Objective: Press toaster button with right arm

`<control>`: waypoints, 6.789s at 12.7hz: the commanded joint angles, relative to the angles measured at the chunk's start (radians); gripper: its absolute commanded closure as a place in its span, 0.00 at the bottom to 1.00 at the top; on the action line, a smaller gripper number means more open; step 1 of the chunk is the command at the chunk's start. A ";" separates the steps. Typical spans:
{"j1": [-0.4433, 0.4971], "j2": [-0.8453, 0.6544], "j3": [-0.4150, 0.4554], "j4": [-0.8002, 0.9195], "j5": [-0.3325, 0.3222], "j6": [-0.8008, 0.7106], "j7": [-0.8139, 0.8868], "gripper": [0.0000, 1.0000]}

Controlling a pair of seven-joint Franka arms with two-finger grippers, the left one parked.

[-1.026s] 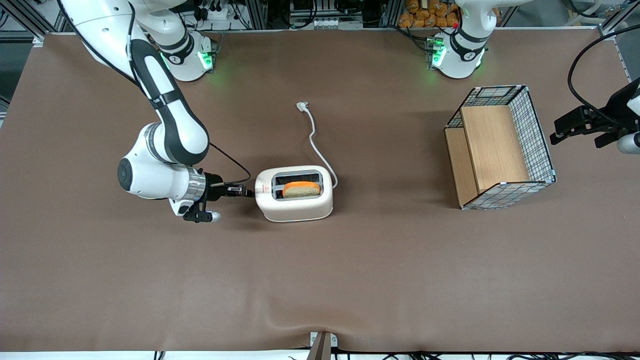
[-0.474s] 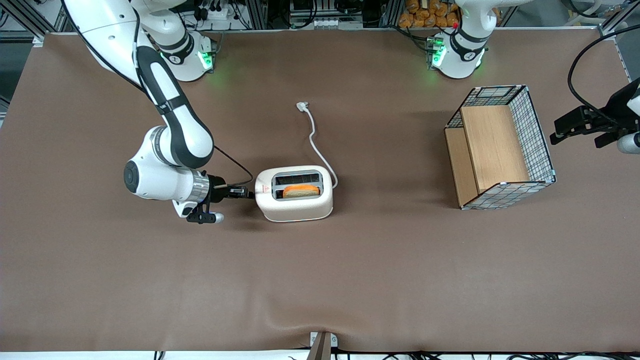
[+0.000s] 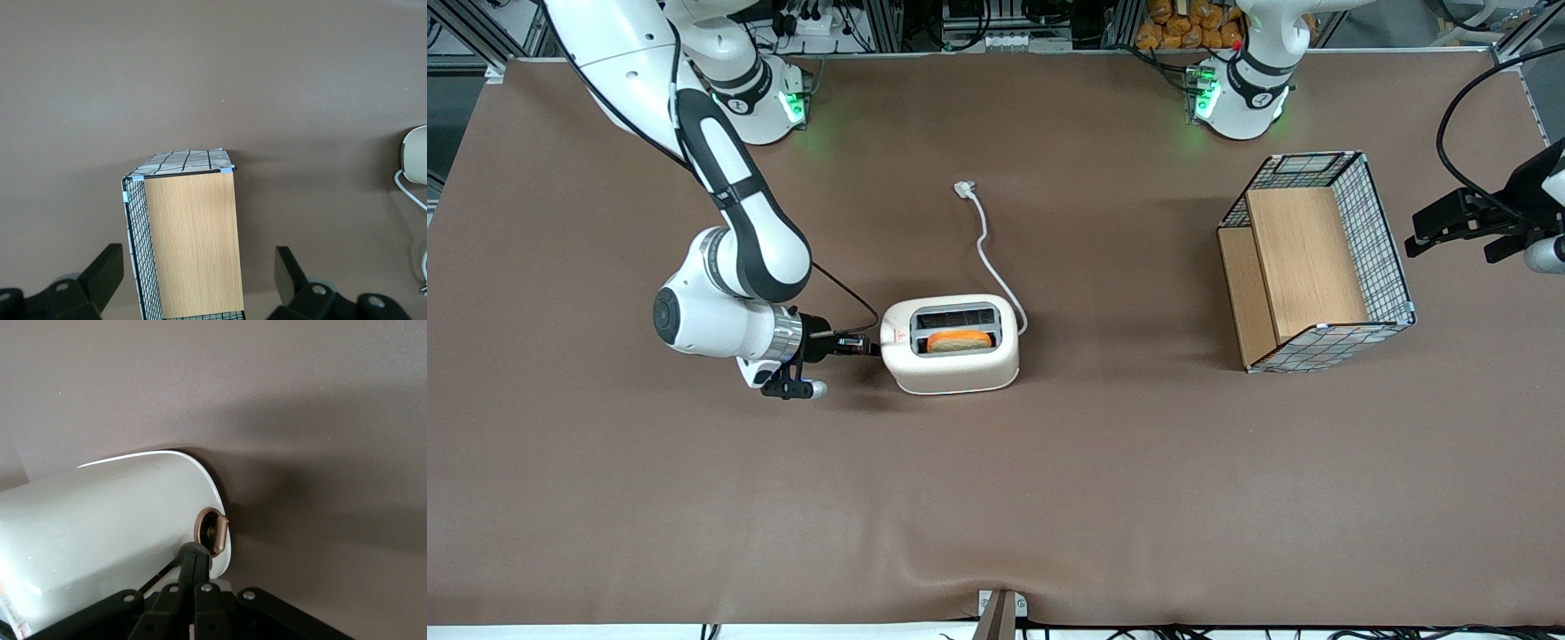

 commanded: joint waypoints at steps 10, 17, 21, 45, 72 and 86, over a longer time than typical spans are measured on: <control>-0.032 0.032 -0.005 0.021 0.032 -0.038 -0.094 1.00; -0.132 0.035 -0.013 0.162 0.018 -0.269 -0.083 0.00; -0.158 0.035 -0.013 0.242 -0.124 -0.291 -0.088 0.00; -0.297 -0.527 0.041 0.430 -0.755 -0.929 0.162 0.00; -0.305 -0.531 0.024 0.437 -0.782 -0.823 0.162 0.00; -0.302 -0.531 0.024 0.432 -0.779 -0.826 0.157 0.00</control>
